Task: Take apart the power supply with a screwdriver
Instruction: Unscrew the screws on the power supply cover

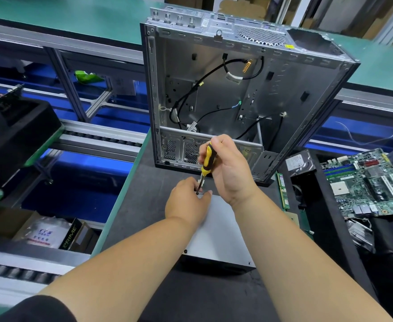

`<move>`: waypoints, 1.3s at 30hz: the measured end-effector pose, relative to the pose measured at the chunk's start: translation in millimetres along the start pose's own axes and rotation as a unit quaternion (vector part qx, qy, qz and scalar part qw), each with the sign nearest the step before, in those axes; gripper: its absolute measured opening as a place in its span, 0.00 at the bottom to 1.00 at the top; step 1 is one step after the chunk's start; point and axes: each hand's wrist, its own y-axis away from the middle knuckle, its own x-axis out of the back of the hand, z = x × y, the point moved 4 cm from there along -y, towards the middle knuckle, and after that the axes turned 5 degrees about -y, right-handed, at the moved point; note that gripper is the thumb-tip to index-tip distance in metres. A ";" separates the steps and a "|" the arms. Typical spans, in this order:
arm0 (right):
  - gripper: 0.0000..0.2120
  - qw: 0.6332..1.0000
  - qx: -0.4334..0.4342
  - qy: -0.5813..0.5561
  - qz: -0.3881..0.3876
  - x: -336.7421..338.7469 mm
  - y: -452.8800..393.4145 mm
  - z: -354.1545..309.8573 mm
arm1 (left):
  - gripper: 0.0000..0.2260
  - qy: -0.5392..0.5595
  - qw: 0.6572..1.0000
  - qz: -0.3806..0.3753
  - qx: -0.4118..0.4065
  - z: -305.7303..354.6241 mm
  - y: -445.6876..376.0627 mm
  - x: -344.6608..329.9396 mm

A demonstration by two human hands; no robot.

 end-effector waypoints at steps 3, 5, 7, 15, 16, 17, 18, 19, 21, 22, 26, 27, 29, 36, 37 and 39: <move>0.08 1.000 -0.011 0.024 0.003 1.7 -2.8 -3.6 | 0.12 -0.002 1.000 0.002 0.000 -0.7 -0.6 -0.2; 0.09 1.000 -0.003 0.023 0.008 1.7 -4.0 -5.0 | 0.13 -0.006 1.000 0.002 0.000 -0.8 -0.9 -0.3; 0.13 1.000 0.003 -0.009 0.004 -0.6 -4.2 -4.9 | 0.13 -0.008 1.000 0.000 0.001 -0.5 -1.1 -0.1; 0.16 0.999 -0.012 0.025 0.020 -9.9 0.3 0.3 | 0.12 -0.008 1.000 -0.007 0.007 1.2 0.2 0.8; 0.13 0.998 -0.010 0.053 0.021 -9.9 0.8 0.4 | 0.12 -0.009 1.000 -0.007 0.007 1.3 0.1 0.8; 0.11 0.997 -0.008 0.073 0.023 -9.8 1.7 0.5 | 0.11 -0.009 1.000 -0.007 0.006 1.5 -0.1 0.7; 0.09 0.996 -0.005 0.081 0.024 -9.5 2.2 0.2 | 0.11 -0.008 1.000 -0.006 0.006 1.4 -0.2 0.5; 0.09 0.996 -0.004 0.081 0.024 -8.8 2.7 -0.4 | 0.11 -0.006 1.000 -0.006 0.007 1.1 -0.2 0.4; 0.09 0.997 -0.004 0.074 0.021 -7.4 2.1 -2.5 | 0.12 -0.005 1.000 -0.006 0.006 0.6 -0.3 0.4; 0.09 0.997 -0.008 0.073 0.020 -7.1 1.0 -3.6 | 0.12 -0.006 1.000 -0.006 0.004 0.4 -0.4 0.2; 0.10 0.997 -0.026 0.074 0.029 -3.7 -3.2 -3.7 | 0.12 -0.012 1.000 -0.004 0.000 0.4 -0.4 0.7; 0.12 0.997 -0.028 0.061 0.028 -3.3 -3.6 -2.6 | 0.12 -0.013 1.000 -0.003 0.001 0.7 -0.3 1.0; 0.18 1.000 -0.014 0.019 0.014 -3.4 -4.2 -1.3 | 0.11 -0.013 1.000 -0.006 0.002 0.9 0.1 1.1; 0.14 1.000 -0.011 -0.017 0.013 -3.5 -2.1 1.3 | 0.11 -0.005 1.000 -0.013 0.003 3.0 0.9 2.2; 0.10 1.000 -0.008 -0.012 0.013 -3.0 -1.6 1.1 | 0.11 -0.004 1.000 -0.013 0.003 3.0 1.0 2.4; 0.08 1.000 -0.001 -0.013 0.013 -1.8 -1.5 0.9 | 0.11 -0.004 1.000 -0.014 0.001 2.5 1.1 2.4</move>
